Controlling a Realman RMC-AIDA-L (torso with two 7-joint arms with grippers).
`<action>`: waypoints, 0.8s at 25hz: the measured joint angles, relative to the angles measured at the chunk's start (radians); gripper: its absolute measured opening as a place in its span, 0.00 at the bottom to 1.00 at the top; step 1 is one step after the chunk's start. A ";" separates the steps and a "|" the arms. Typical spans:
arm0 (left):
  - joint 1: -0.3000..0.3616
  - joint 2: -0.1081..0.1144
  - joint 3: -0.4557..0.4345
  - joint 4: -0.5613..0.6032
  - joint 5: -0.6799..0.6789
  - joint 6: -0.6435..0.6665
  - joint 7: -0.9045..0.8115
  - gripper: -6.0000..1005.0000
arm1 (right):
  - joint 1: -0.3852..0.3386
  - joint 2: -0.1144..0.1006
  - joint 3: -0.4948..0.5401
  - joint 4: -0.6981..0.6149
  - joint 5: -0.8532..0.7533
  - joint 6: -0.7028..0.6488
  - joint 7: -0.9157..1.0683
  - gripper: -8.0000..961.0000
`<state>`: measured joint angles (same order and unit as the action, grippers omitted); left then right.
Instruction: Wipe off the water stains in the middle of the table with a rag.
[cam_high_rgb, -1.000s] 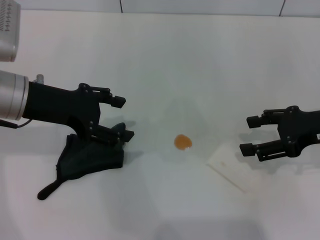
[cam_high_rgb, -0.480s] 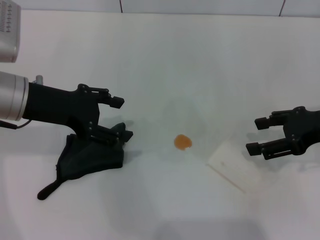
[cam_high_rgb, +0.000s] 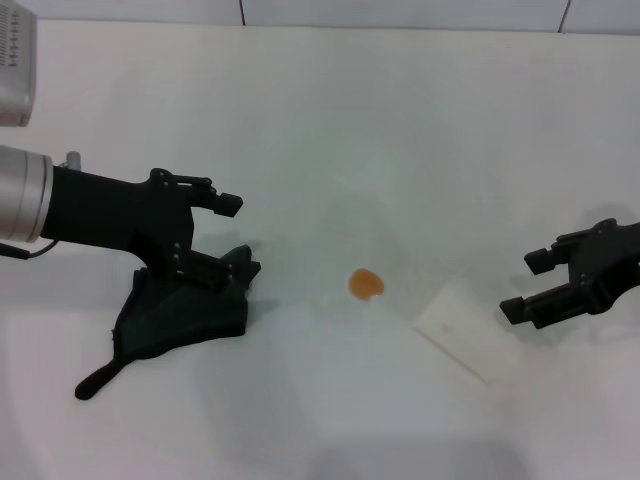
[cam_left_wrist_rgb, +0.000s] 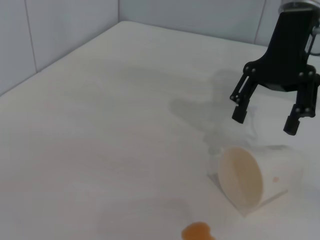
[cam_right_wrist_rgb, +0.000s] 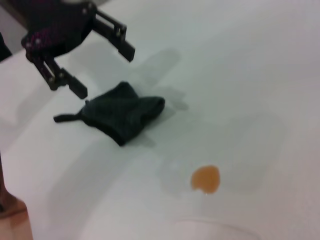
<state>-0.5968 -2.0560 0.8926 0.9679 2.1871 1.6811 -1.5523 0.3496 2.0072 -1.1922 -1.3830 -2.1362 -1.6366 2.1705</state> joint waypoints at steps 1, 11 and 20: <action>0.000 0.000 0.000 0.000 0.000 0.000 0.000 0.86 | 0.000 0.000 -0.017 -0.029 -0.014 -0.005 0.029 0.84; -0.003 0.004 0.000 0.000 0.000 0.000 0.000 0.86 | 0.040 0.002 -0.115 -0.161 -0.077 -0.065 0.225 0.83; -0.002 0.009 -0.003 0.000 0.000 -0.003 0.011 0.86 | 0.083 0.004 -0.166 -0.200 -0.143 -0.076 0.303 0.83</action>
<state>-0.5986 -2.0474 0.8899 0.9679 2.1875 1.6783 -1.5418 0.4323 2.0108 -1.3584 -1.5830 -2.2790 -1.7126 2.4736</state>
